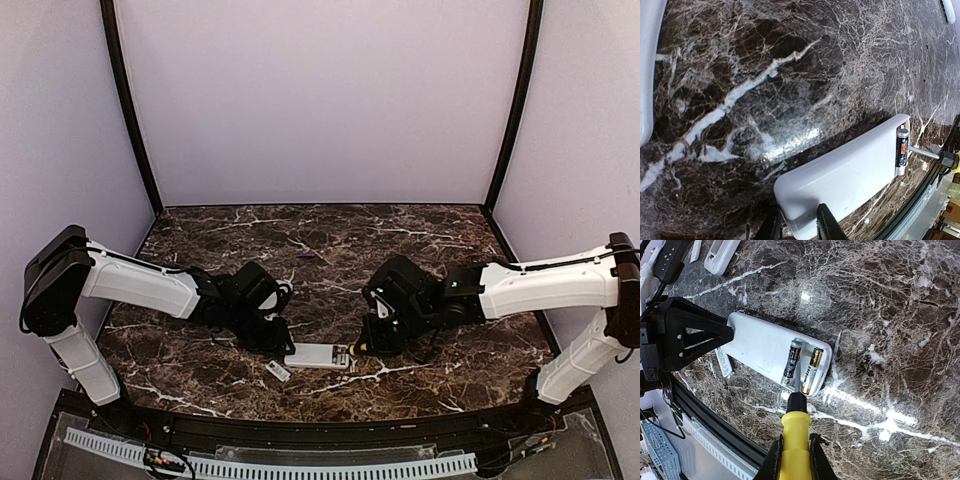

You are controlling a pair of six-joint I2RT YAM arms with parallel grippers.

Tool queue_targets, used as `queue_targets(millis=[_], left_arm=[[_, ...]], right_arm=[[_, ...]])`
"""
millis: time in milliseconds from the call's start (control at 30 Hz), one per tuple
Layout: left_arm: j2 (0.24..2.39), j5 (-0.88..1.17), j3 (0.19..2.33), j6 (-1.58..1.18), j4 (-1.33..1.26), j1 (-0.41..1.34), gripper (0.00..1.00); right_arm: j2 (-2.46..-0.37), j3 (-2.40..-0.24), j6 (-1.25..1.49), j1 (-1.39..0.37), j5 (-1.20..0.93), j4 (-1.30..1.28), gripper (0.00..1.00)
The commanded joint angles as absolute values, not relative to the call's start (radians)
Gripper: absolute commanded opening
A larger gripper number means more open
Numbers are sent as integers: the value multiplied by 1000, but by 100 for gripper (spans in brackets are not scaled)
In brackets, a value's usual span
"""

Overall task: Unload the batteries from the remote control
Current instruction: Remove the battery from the remote control without the battery cover.

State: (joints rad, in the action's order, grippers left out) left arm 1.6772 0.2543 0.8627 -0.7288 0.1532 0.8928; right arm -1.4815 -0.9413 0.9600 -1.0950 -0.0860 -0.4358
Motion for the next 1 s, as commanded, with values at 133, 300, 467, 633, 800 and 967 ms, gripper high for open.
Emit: queue_targets(millis=[133,300,467,633,800,967], left_arm=[[1698,265,851,-720,166,897,23],[1699,266,851,-722,164,897,23],[1699,267,851,-721,163,897,23],[1700,267,851,-722,161,897,23],[1700,266,850,-722,162,897,23],[1686,254,852,-722,166,897,23]], right_arm=[[-1442,-987,952,-1106,-117,-420,0],[-1444,-990,953,-1106,-121,-423,0],[-1438,-999,951,-1107,-118,-431,0],[-1453,-990,955,-1106,-123,-424,0],[-1445,-986,957,-1107,-107,-425,0],[-1407,-972,965,-1106,-71,-428,0]])
